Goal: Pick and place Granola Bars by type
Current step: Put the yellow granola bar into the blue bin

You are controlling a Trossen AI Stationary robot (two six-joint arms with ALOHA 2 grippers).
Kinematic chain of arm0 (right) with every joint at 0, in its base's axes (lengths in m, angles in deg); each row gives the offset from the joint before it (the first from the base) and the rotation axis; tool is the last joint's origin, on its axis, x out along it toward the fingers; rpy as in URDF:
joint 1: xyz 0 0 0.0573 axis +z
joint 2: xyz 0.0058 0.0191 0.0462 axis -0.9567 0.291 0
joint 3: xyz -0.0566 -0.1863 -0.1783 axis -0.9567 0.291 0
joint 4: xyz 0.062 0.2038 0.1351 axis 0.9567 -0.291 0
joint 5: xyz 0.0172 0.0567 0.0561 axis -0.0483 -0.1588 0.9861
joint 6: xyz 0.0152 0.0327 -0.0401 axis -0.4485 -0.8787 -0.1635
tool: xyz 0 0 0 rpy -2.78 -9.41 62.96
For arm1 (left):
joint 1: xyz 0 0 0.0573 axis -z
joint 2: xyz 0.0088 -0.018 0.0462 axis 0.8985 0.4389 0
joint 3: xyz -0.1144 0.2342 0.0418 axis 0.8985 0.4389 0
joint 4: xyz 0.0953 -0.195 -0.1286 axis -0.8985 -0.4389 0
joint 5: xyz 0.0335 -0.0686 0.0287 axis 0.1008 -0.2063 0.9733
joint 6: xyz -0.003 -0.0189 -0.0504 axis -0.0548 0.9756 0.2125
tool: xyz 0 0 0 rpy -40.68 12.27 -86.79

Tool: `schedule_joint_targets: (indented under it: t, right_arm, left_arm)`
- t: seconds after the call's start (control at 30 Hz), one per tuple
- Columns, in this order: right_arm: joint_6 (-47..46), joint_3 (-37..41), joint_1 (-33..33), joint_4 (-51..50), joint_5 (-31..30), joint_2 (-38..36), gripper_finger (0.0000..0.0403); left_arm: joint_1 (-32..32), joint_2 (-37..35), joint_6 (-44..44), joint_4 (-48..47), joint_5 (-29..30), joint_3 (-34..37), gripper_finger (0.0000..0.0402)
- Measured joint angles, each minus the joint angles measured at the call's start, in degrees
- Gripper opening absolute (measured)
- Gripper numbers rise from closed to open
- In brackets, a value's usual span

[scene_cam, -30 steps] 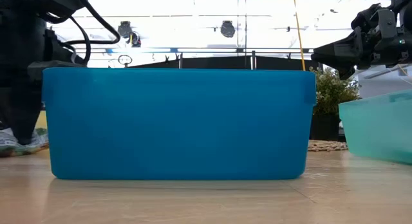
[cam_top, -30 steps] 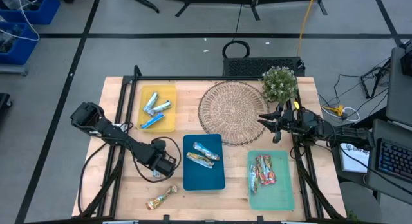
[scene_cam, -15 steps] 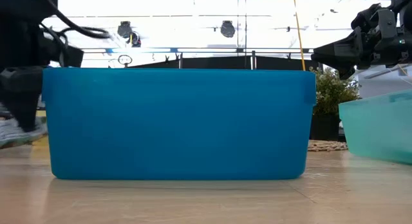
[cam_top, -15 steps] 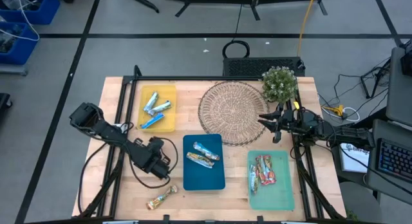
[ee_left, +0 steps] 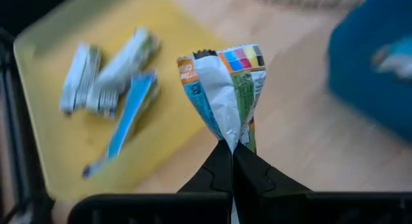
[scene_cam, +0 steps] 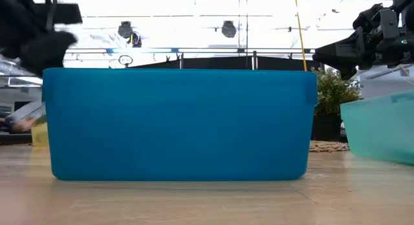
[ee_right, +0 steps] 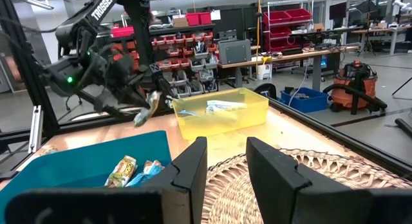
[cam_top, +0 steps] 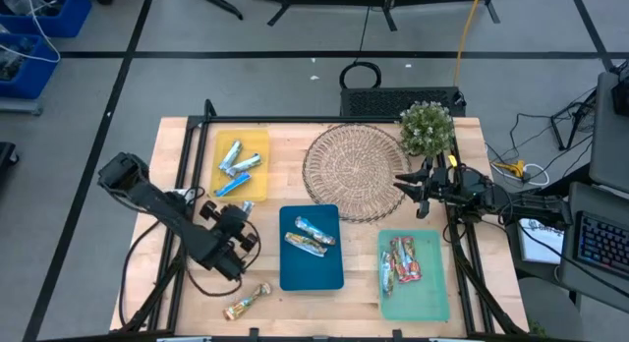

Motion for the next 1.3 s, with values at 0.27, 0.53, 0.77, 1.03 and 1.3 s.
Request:
schedule_joint_targets:
  t: [0.27, 0.53, 0.77, 1.03, 1.3]
  right_arm:
    - [0.0, 0.0, 0.0, 0.0, 0.0, 0.0, 0.01]
    - [0.0, 0.0, 0.0, 0.0, 0.0, 0.0, 0.01]
    - [0.0, 0.0, 0.0, 0.0, 0.0, 0.0, 0.01]
    - [0.0, 0.0, 0.0, 0.0, 0.0, 0.0, 0.01]
    - [0.0, 0.0, 0.0, 0.0, 0.0, 0.0, 0.01]
  left_arm:
    - [3.4, -9.3, -7.3, 1.5, 19.6, 2.6, 0.0001]
    - [5.1, -18.1, -17.4, 15.7, 29.4, 13.1, 0.0001]
    - [4.0, -26.3, -25.6, 33.5, 30.1, 24.1, 0.0]
    - [-2.0, -33.9, -55.5, 58.1, 25.7, 30.1, 0.0]
    - [-15.1, -38.0, -89.1, 90.7, -0.2, 36.2, 0.0]
